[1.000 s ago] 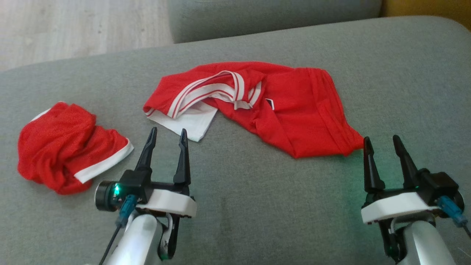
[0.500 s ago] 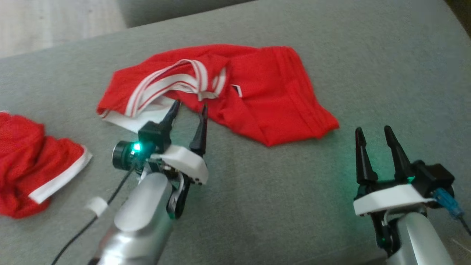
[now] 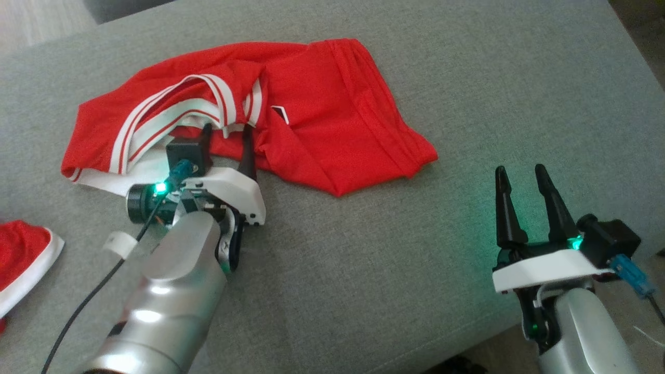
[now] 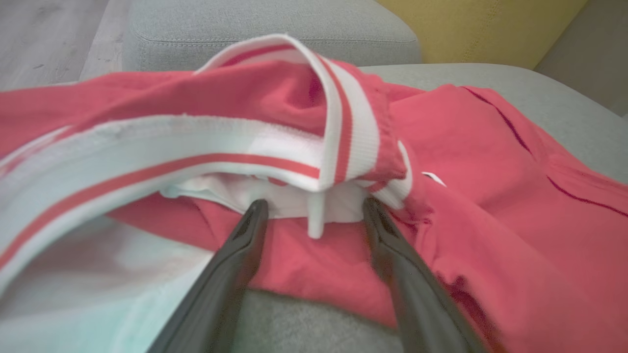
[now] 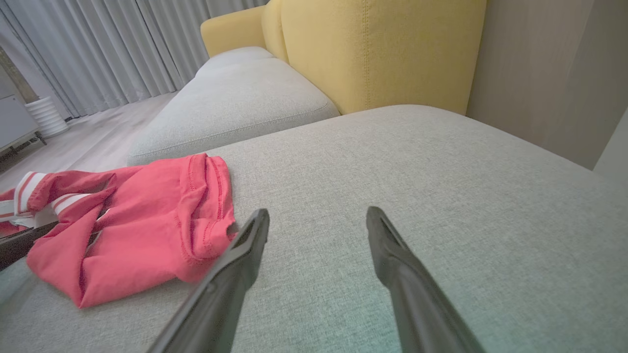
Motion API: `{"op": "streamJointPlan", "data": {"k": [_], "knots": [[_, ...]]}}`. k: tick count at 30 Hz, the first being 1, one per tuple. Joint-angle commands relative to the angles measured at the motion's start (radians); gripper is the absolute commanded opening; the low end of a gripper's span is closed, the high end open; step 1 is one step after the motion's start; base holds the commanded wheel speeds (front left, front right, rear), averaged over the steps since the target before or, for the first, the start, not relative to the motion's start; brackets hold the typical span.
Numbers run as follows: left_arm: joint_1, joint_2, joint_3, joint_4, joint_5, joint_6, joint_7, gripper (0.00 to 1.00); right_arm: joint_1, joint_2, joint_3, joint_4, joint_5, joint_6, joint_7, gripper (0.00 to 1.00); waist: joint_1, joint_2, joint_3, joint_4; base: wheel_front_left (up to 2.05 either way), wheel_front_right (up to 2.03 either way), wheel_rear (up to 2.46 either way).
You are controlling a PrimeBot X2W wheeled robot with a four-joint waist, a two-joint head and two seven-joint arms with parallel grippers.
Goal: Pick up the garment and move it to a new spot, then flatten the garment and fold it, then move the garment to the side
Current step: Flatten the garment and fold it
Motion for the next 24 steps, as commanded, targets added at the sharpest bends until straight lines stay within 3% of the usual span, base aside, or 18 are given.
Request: {"op": "streamJointPlan", "data": {"k": [1,6,8,9,10,16,24], "knots": [[-0.044,0.013,0.029,-0.013,-0.003,0.01,-0.012,1.0,-0.028,-0.004,0.017,-0.037,0.006,-0.001,-0.009,1.0,-0.0002,0.0,0.007,-0.005,0.0,0.0,0.0],[-0.072,0.012,0.023,0.033,-0.009,-0.007,-0.031,1.0,-0.029,-0.004,0.008,-0.035,0.006,-0.001,-0.009,1.0,-0.0002,0.0,0.011,0.0,0.0,0.0,0.0],[-0.083,0.012,0.02,0.038,-0.012,-0.018,-0.051,0.38,-0.032,-0.004,0.01,-0.033,0.005,-0.001,-0.009,1.0,-0.0002,0.0,0.01,0.002,0.0,0.0,0.0],[-0.086,0.011,0.017,0.039,-0.013,-0.023,-0.061,0.24,-0.034,-0.004,0.01,-0.032,0.005,-0.001,-0.009,1.0,-0.0002,0.0,0.007,0.004,0.0,0.0,0.0],[-0.088,0.011,0.012,0.038,-0.014,-0.032,-0.071,0.0,-0.034,-0.004,0.009,-0.032,0.005,-0.001,-0.009,1.0,-0.0002,0.0,0.003,0.006,0.0,0.0,0.0],[-0.079,0.01,-0.014,-0.015,-0.022,-0.07,-0.12,0.0,-0.021,-0.004,0.008,-0.019,-0.004,-0.001,-0.009,1.0,-0.0002,0.0,-0.039,0.035,0.0,0.0,0.0],[0.01,0.01,-0.015,-0.215,-0.002,-0.049,-0.132,0.0,0.012,-0.004,-0.013,0.002,-0.024,-0.001,-0.009,1.0,-0.0002,0.0,-0.121,0.131,0.0,0.0,0.0]]}}
